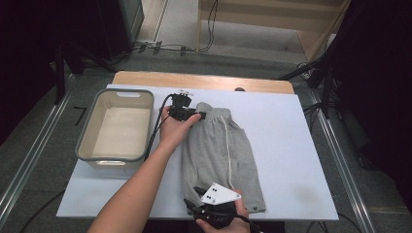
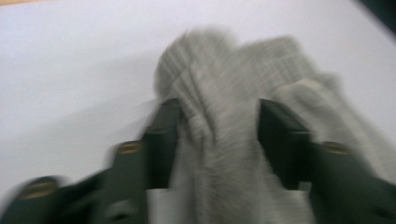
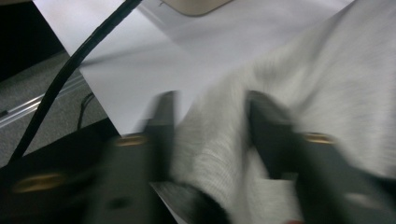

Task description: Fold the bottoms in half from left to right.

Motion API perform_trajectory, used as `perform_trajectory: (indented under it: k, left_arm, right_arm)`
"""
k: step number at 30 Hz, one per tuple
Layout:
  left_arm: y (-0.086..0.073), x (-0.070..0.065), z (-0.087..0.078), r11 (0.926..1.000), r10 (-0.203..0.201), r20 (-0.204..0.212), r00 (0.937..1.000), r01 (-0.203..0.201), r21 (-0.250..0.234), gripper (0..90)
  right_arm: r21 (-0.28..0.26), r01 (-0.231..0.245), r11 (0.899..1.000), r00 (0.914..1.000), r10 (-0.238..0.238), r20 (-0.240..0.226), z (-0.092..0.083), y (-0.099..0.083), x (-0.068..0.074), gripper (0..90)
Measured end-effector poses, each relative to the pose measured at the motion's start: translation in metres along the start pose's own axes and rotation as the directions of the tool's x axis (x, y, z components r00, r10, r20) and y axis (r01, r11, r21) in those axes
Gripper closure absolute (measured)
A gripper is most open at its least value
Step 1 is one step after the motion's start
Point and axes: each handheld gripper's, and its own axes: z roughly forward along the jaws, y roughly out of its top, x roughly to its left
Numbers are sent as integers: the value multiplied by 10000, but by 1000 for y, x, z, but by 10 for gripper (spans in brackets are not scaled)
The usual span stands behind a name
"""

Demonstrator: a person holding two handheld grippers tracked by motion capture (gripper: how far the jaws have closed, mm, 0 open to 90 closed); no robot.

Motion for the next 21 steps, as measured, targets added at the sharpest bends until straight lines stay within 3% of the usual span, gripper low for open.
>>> perform_trajectory:
  k: [2,4,8,12,15,21]
  left_arm:
    - [1,-5,-10,9993,-70,492,9988,88,-351,250]
    - [0,-13,-23,9974,-12,829,9966,72,-724,142]
    - [-10,-29,-41,9931,583,1521,9866,-418,-1097,0]
    - [-27,-45,-57,9875,1089,1849,9767,-850,-1325,0]
    - [-46,-56,-68,9831,1389,2035,9692,-1101,-1463,0]
    - [-91,-70,-87,9767,1873,2167,9581,-1580,-1456,0]
  right_arm:
    - [58,152,9999,9999,-152,-38,-10,0,-7,308]
    - [138,320,9994,9995,-320,-59,-22,-3,-16,265]
    - [-11,340,9994,9984,-339,442,-47,-12,-39,193]
    - [-241,-153,9996,9951,176,976,-70,-20,-63,124]
    - [-276,-779,9966,9930,801,872,-82,-27,-82,0]
    - [-128,-1538,9880,9797,1541,1284,-95,-50,-109,0]
